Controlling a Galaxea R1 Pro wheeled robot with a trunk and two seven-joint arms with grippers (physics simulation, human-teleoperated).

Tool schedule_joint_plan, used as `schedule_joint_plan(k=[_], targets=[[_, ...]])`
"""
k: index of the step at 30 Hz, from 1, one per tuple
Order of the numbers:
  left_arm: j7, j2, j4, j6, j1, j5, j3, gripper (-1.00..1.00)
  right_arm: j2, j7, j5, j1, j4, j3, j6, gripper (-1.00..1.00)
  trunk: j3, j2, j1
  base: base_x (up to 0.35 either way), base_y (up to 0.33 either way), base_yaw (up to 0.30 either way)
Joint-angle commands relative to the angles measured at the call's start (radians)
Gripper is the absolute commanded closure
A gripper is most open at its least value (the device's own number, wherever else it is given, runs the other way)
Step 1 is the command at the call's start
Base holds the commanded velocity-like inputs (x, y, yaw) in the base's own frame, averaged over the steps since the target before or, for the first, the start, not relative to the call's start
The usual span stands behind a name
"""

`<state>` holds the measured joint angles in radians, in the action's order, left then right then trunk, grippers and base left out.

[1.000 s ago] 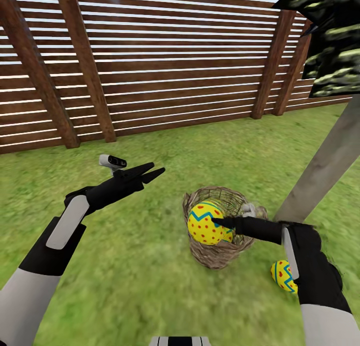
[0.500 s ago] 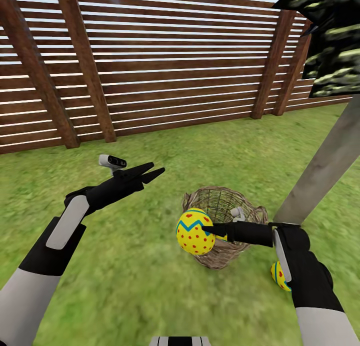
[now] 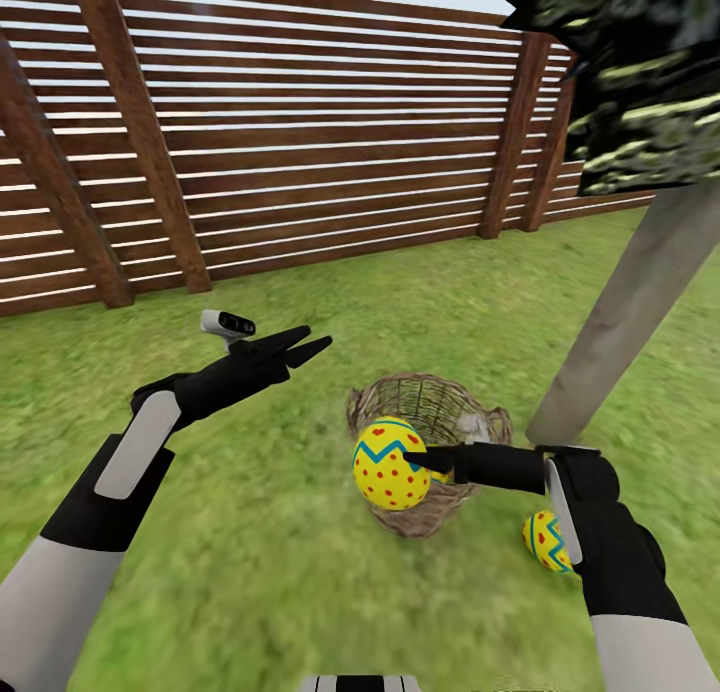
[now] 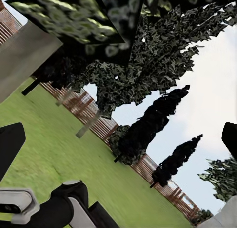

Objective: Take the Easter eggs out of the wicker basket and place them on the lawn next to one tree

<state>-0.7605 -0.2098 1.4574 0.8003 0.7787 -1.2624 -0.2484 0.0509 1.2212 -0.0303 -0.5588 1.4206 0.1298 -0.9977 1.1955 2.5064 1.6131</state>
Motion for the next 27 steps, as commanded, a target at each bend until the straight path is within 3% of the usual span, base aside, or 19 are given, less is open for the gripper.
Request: schedule_joint_plan(k=[1, 27], targets=[[0.0, -0.001, 0.0, 0.005, 0.001, -0.006, -0.001, -1.0, 0.0, 0.006, -0.003, -0.001, 0.0, 0.001, -0.008, 1.0, 0.0, 0.0, 0.0, 0.0, 0.0, -0.205], [-0.001, -0.005, 0.001, 0.007, 0.001, -0.008, 0.003, -1.0, -0.001, 0.004, -0.003, 0.0, -0.043, 0.002, -0.006, 1.0, -0.031, 0.0, 0.0, 0.0, 0.0, -0.205]])
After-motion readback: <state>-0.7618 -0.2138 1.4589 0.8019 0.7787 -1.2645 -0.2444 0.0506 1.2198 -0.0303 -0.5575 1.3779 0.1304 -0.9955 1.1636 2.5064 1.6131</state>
